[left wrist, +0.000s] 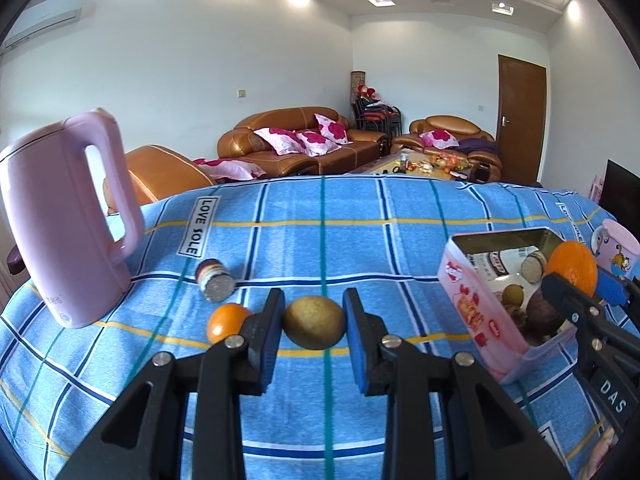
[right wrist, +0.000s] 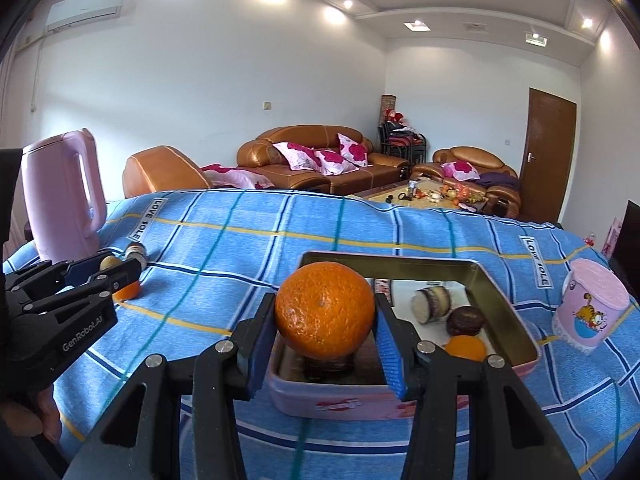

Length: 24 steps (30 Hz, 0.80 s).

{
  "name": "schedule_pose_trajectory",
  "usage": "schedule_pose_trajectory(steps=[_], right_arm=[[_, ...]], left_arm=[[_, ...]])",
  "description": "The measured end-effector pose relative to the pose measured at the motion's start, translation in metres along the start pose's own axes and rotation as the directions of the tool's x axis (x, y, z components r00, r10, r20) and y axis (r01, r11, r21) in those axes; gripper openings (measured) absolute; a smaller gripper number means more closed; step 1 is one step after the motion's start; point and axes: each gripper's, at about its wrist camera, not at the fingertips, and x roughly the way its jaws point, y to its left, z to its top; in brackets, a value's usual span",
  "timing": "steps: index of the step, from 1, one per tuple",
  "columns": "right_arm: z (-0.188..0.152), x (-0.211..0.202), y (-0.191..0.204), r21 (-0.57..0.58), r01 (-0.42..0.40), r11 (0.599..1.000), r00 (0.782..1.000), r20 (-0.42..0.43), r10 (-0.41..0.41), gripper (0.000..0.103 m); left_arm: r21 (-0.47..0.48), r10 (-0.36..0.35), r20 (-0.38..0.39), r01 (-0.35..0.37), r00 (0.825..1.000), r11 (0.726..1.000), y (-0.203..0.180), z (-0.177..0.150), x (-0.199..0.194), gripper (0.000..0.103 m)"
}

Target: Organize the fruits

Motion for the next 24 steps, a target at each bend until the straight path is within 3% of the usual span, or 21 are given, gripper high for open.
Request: schedule_pose_trajectory(steps=[11, 24], right_arm=[[0.001, 0.004, -0.049, 0.049, 0.091, 0.995, 0.996, -0.011, -0.091, 0.049], [0.001, 0.008, -0.118, 0.136, 0.204, 0.969, 0.979, -0.036, -0.201, 0.049]], left_arm=[[0.027, -0.051, 0.000, 0.051, 0.999, 0.998, -0.036, 0.009, 0.001, 0.031], [0.073, -0.166, 0.000, 0.166, 0.986, 0.983, -0.092, 0.020, 0.006, 0.031]])
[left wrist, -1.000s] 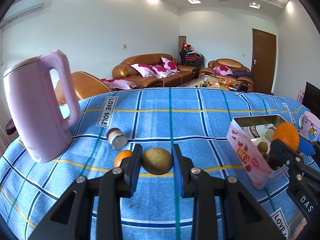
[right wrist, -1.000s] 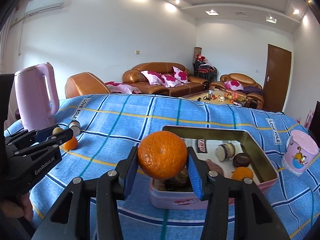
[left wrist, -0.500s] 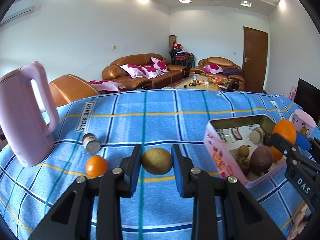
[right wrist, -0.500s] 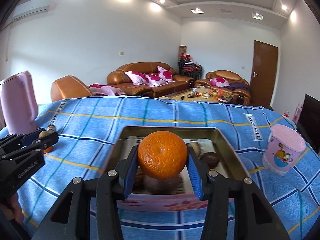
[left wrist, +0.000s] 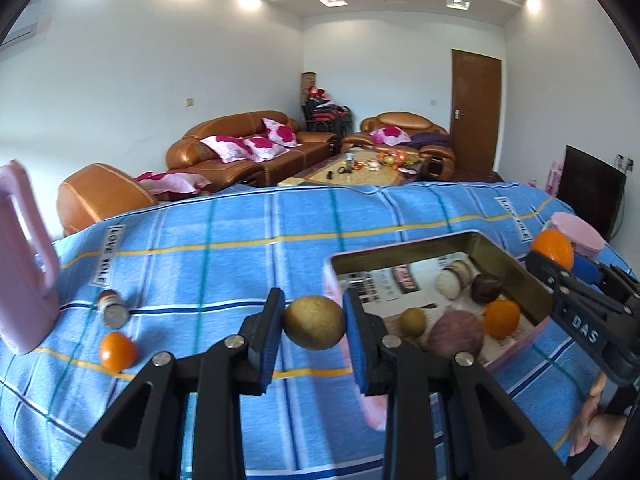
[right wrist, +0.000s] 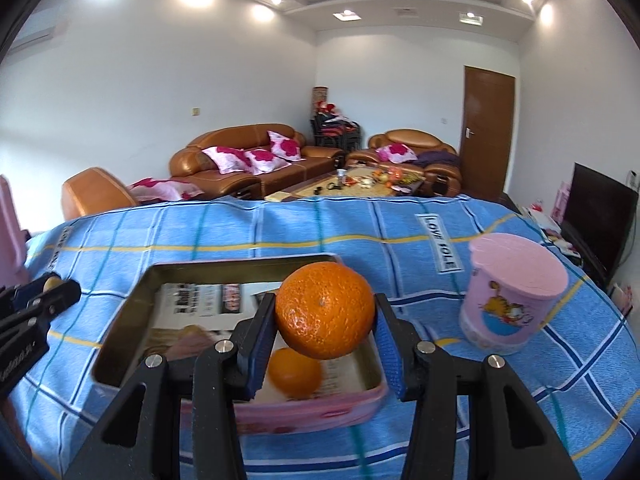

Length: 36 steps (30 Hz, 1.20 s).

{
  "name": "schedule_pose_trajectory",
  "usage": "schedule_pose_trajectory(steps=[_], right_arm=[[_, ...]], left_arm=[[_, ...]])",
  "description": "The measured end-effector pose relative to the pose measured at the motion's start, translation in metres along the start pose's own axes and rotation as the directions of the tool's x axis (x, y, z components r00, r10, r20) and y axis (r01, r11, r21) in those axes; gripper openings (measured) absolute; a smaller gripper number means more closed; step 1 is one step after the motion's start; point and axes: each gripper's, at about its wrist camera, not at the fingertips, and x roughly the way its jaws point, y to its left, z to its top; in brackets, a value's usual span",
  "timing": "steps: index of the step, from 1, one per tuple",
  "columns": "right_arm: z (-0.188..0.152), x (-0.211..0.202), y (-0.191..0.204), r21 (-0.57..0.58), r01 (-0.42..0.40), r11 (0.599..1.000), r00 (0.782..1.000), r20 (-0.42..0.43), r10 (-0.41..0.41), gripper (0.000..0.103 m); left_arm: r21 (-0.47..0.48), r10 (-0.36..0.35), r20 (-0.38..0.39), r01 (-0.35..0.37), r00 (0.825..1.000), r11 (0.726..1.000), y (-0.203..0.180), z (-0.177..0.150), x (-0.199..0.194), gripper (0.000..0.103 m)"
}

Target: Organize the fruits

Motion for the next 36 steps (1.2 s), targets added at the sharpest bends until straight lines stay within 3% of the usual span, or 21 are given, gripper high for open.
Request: schedule_pose_trajectory(steps=[10, 24, 31, 36], right_arm=[[0.010, 0.025, -0.009, 0.009, -0.008, 1.000, 0.999, -0.054, 0.008, 0.049], [0.009, 0.051, 0.006, 0.012, -0.149, 0.989, 0.975, -0.167, 0.148, 0.049], [0.007, 0.054, 0.018, -0.016, -0.226, 0.974, 0.955, -0.199, 0.218, 0.049], [0.006, 0.062, 0.014, 0.030, -0.268, 0.963, 0.937, -0.222, 0.268, 0.050]], left_arm=[[0.015, -0.076, -0.030, 0.076, 0.997, 0.997, -0.037, 0.023, 0.030, 0.031], [0.022, -0.054, -0.163, 0.058, 0.985, 0.998, -0.046, 0.020, 0.080, 0.031], [0.040, -0.027, -0.200, 0.035, 0.979, 0.999, -0.047, 0.019, 0.086, 0.031], [0.073, -0.005, -0.192, 0.019, 0.981, 0.997, -0.052, 0.016, 0.087, 0.031]])
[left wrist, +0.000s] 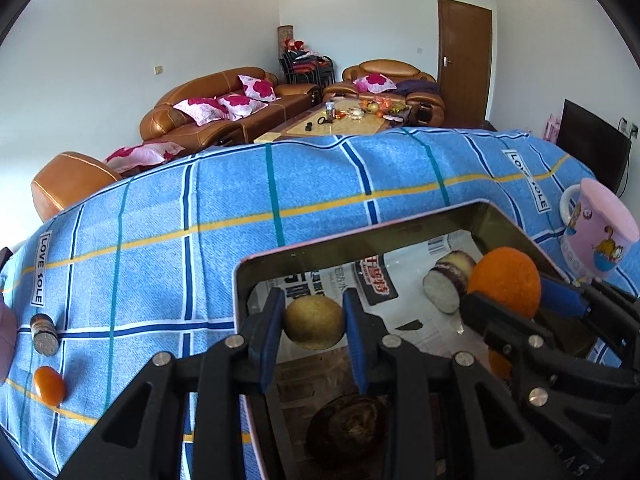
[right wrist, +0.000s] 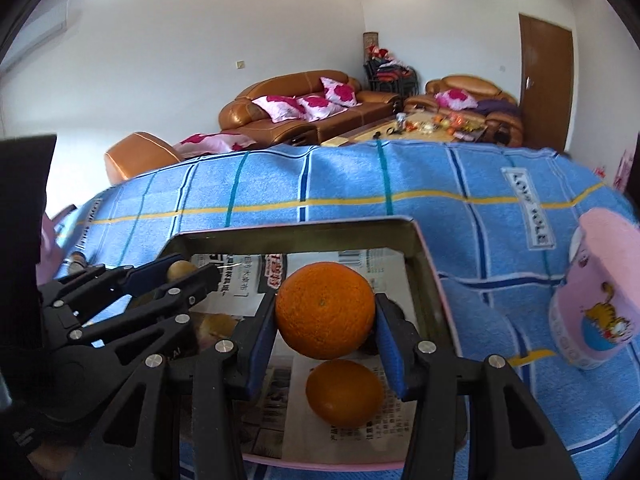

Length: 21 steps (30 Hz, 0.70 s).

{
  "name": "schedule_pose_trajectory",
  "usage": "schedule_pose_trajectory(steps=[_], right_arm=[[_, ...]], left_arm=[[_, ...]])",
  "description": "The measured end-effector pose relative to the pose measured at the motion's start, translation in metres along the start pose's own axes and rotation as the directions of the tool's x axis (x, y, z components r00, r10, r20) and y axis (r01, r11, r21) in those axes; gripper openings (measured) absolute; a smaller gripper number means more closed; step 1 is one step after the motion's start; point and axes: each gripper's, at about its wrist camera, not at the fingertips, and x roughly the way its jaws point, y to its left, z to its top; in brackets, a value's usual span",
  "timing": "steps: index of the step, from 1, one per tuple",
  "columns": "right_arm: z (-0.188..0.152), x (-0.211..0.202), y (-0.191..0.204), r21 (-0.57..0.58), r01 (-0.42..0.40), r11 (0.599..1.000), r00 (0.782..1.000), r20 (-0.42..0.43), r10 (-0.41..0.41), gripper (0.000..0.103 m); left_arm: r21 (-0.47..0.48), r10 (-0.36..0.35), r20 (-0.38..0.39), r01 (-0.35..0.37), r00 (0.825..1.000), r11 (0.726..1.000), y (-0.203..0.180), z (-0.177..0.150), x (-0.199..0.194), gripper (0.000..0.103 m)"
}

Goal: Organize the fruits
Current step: 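Open both grippers to drop the kiwi and the orange into the box, then lift both open grippers away from the box toward the remaining items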

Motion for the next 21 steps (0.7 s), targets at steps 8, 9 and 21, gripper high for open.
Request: schedule_pose_trajectory(steps=[8, 9, 21], right_arm=[[-0.001, -0.012, -0.005, 0.031, -0.036, 0.999, 0.998, 0.060, 0.034, 0.050], [-0.001, -0.016, -0.004, 0.033, -0.032, 0.999, 0.997, 0.077, 0.029, 0.050], [-0.002, -0.070, -0.016, 0.101, 0.063, 0.993, 0.911, 0.400, -0.098, 0.066]], left_arm=[[-0.048, -0.025, 0.056, 0.028, 0.998, 0.998, 0.009, -0.001, -0.014, 0.060], [-0.048, -0.027, 0.066, 0.030, 0.997, 0.998, 0.009, 0.000, -0.017, 0.063], [-0.070, 0.070, 0.299, -0.051, 0.952, 0.996, 0.025, -0.011, -0.079, 0.103]])
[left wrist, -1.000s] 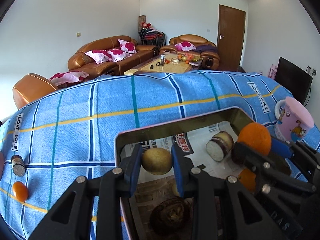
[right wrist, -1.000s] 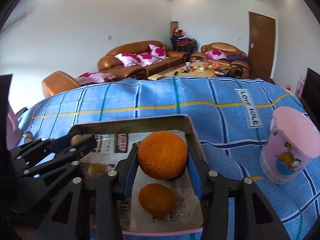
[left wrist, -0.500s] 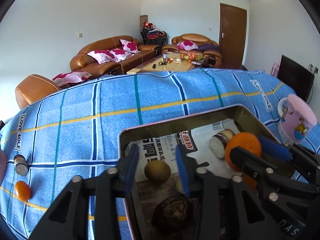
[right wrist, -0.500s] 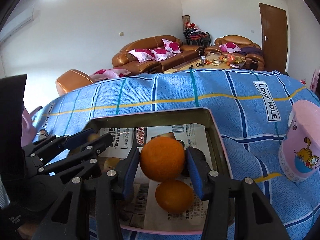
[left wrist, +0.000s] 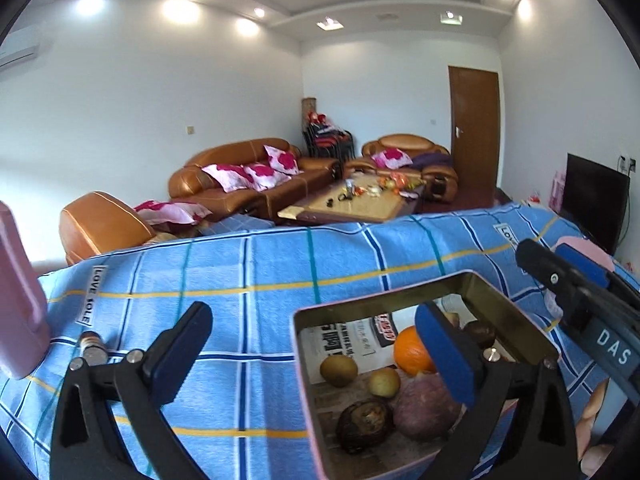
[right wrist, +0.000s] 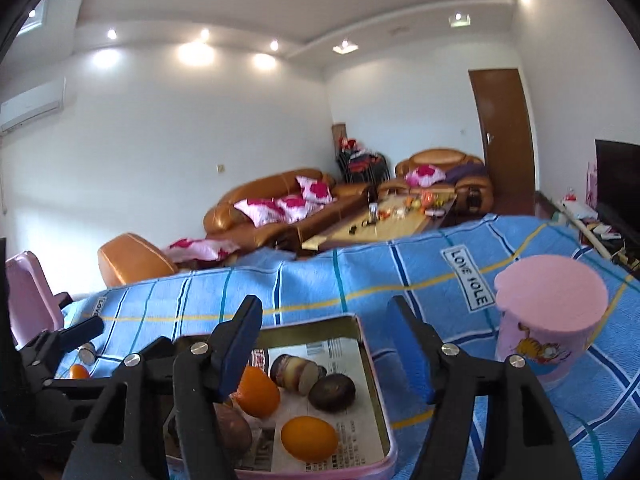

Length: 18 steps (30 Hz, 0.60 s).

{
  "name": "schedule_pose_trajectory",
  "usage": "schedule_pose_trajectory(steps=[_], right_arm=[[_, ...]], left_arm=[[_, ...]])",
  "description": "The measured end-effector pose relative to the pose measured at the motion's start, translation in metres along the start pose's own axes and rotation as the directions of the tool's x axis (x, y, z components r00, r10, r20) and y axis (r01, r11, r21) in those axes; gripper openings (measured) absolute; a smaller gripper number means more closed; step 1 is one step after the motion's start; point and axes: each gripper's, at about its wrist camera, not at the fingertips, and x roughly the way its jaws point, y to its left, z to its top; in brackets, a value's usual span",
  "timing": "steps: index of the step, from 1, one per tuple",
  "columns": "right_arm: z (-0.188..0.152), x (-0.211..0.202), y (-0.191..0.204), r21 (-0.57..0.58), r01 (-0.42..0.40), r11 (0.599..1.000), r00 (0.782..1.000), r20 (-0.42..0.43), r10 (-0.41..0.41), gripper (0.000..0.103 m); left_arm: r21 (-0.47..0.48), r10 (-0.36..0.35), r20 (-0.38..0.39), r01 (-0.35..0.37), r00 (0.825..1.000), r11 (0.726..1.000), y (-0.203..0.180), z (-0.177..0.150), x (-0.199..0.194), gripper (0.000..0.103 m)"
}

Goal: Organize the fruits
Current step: 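Lift both open grippers away from the box toward the remaining items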

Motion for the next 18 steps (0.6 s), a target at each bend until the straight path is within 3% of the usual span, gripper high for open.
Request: schedule_pose_trajectory(steps=[8, 18], right_arm=[[-0.006, -0.007, 0.019, -0.096, 0.017, 0.995, 1.000, 0.023, -0.015, 0.066], [-0.012, -0.020, 0.026, -0.128, 0.051, 0.991, 0.999, 0.023, -0.049, 0.066]], left_arm=[[-0.005, 0.066, 0.026, -0.066, 0.997, 0.998, 0.014, -0.014, -0.010, 0.103], [-0.022, 0.075, -0.006, -0.076, 0.997, 0.997, 0.023, -0.022, -0.020, 0.103]])
